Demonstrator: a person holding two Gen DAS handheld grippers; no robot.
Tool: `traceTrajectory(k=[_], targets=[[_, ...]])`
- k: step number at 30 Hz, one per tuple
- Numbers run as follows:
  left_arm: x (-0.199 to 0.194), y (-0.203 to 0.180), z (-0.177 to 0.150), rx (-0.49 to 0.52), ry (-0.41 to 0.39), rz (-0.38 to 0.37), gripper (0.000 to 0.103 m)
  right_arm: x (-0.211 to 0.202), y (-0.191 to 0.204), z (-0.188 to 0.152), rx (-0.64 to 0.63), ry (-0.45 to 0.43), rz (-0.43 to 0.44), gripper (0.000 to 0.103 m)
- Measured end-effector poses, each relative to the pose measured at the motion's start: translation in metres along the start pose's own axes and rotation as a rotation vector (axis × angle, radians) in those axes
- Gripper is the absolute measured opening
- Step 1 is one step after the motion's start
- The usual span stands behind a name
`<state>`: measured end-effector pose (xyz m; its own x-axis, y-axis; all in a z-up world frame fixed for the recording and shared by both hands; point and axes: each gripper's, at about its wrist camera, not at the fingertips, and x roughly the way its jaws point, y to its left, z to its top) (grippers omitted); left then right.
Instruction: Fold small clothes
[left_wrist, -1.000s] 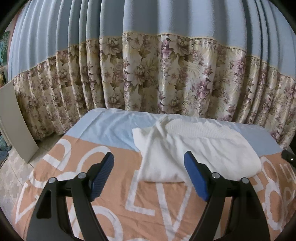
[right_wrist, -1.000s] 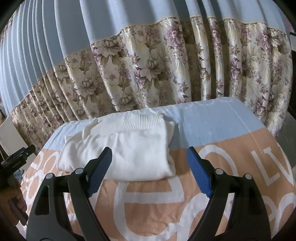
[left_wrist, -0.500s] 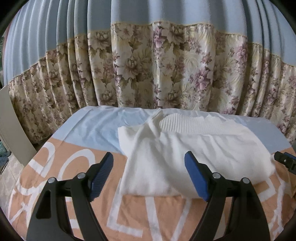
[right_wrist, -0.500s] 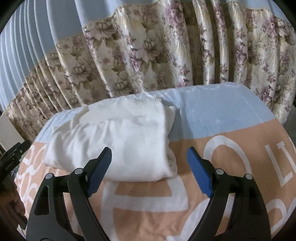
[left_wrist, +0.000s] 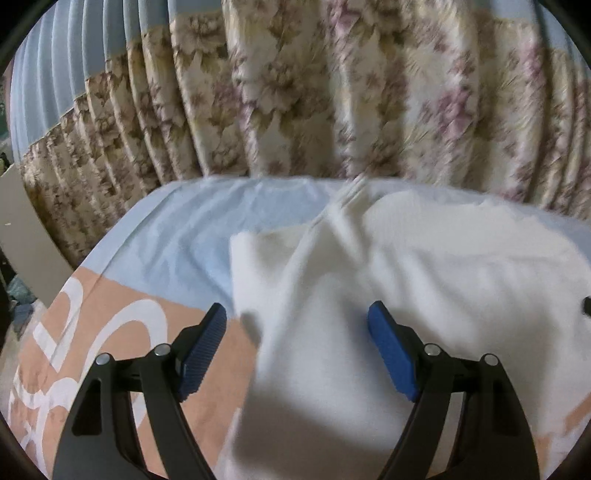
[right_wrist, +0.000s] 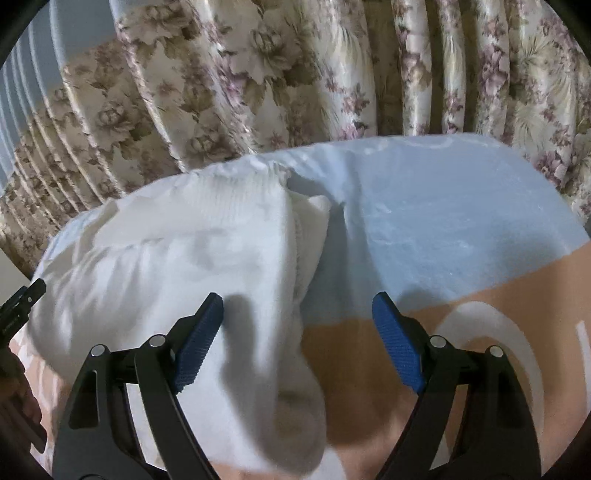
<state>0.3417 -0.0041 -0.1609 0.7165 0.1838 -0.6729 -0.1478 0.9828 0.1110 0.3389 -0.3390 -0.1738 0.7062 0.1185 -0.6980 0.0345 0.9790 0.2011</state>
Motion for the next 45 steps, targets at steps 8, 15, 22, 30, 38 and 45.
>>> traceTrajectory(k=[8, 15, 22, 30, 38, 45], targets=[[0.014, 0.012, -0.005, -0.029, 0.029, -0.017, 0.089, 0.022, -0.004, 0.004, 0.015, 0.052, 0.033, 0.081], [0.009, 0.013, -0.003, -0.039, 0.024, -0.027, 0.089, 0.028, 0.012, 0.008, 0.002, 0.072, 0.137, 0.036], [-0.01, 0.003, 0.001, -0.027, 0.007, -0.054, 0.089, 0.013, 0.003, 0.01, 0.037, 0.042, 0.163, 0.018], [-0.028, -0.019, 0.002, -0.017, 0.007, -0.109, 0.089, -0.026, -0.021, 0.029, 0.071, -0.017, 0.146, 0.016], [-0.032, -0.017, 0.002, -0.062, 0.021, -0.143, 0.089, -0.075, -0.031, 0.044, 0.017, -0.075, 0.08, 0.016], [-0.047, 0.02, 0.019, -0.093, -0.017, -0.141, 0.089, -0.096, 0.059, 0.069, -0.062, -0.124, 0.211, 0.017]])
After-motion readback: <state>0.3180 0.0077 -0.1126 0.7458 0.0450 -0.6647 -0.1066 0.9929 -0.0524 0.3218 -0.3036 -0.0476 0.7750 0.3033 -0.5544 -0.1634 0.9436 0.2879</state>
